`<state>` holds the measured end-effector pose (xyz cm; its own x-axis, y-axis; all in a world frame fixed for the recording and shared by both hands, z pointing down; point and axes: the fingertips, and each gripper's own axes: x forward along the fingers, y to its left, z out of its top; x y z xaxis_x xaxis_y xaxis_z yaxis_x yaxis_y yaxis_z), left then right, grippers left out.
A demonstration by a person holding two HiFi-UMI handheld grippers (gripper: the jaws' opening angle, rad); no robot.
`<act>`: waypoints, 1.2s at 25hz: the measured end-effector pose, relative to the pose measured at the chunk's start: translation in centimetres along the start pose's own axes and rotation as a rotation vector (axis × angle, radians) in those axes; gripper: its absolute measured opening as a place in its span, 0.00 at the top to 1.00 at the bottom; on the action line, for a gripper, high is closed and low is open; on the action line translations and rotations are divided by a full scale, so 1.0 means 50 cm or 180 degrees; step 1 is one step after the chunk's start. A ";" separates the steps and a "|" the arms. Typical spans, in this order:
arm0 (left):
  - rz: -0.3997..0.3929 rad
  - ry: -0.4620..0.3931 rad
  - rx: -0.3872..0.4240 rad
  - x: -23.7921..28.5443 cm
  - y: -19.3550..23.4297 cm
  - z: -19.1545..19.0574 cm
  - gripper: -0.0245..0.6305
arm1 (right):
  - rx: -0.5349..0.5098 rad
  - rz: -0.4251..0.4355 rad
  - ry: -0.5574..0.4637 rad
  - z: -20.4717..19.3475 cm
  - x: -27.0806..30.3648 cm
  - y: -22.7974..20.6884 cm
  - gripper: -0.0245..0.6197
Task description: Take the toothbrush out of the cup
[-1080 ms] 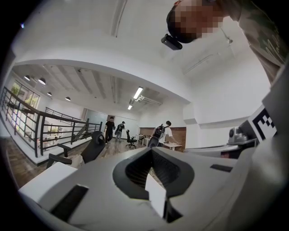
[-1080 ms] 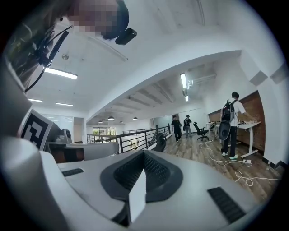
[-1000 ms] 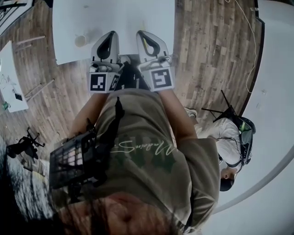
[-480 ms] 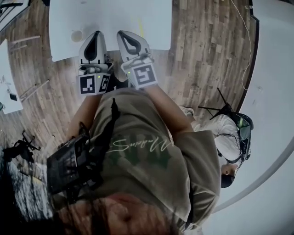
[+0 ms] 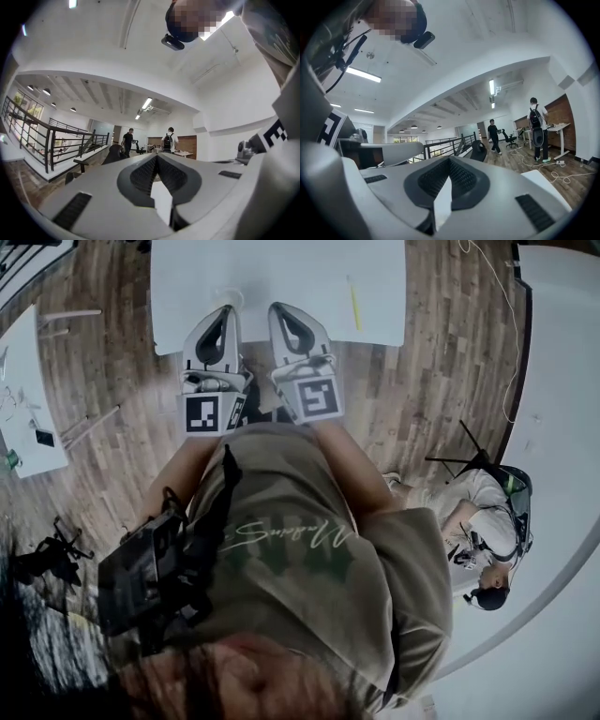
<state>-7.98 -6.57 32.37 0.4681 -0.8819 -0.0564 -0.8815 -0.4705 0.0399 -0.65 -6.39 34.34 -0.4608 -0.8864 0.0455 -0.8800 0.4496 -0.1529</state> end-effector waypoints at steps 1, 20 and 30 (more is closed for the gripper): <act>-0.0052 0.0008 -0.0008 -0.011 0.015 0.003 0.98 | 0.0003 -0.0013 -0.0007 -0.006 0.007 0.027 0.98; -0.0065 -0.0151 -0.0055 -0.247 -0.078 0.058 0.98 | 0.0046 0.0180 -0.0082 0.002 -0.187 0.241 0.98; 0.0100 -0.0125 -0.0027 -0.495 -0.342 0.060 0.97 | 0.0033 0.0176 -0.0284 0.002 -0.540 0.265 0.98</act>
<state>-4.68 23.39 30.07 0.4374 -0.8943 -0.0942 -0.8950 -0.4431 0.0508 0.16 23.48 30.97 -0.4962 -0.8667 -0.0513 -0.8520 0.4975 -0.1631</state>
